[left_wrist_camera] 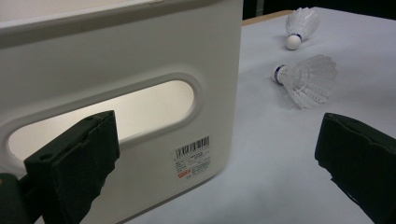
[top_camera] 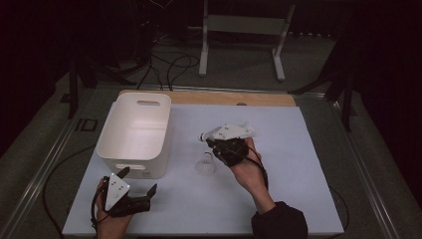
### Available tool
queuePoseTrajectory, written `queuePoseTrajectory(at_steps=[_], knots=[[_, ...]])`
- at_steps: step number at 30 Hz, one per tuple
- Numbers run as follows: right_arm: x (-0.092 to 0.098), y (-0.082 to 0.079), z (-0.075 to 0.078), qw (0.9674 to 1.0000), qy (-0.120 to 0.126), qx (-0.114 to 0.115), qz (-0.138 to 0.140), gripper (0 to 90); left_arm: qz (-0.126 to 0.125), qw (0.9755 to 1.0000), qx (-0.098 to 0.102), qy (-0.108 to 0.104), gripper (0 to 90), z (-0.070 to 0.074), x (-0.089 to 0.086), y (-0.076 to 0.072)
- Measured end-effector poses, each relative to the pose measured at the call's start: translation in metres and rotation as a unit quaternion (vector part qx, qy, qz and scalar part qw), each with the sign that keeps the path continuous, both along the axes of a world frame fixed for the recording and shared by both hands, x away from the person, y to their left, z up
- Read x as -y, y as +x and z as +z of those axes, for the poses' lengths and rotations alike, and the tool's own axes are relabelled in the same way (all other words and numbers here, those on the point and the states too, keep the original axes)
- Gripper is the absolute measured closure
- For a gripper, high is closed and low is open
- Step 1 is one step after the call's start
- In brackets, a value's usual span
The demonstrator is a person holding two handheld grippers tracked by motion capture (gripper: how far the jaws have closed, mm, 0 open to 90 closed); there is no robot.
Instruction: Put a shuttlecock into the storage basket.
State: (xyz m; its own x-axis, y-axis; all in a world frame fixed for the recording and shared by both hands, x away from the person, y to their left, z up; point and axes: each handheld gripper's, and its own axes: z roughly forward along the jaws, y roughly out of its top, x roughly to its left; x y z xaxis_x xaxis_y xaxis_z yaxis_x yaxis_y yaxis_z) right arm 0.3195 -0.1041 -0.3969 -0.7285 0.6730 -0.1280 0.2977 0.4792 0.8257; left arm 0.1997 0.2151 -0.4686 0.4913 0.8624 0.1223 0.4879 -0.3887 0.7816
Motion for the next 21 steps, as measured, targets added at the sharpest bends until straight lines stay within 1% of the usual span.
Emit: queuePoseTrajectory(at_steps=[4, 5, 21], knots=[[-0.003, 0.001, 0.003, 1.0000, -0.002, 0.004, 0.003, 88.1, 0.000, 1.0000, 0.000, 0.000, 0.5, 0.000, 0.000, 0.000], [-0.004, 0.001, 0.004, 1.0000, 0.002, 0.001, 0.003, 88.2, -0.001, 1.0000, 0.000, -0.001, 0.5, 0.000, 0.000, 0.000], [-0.013, 0.004, 0.015, 0.9998, 0.012, 0.005, 0.013, 88.2, -0.001, 1.0000, -0.001, 0.000, 0.5, 0.000, 0.000, 0.000]])
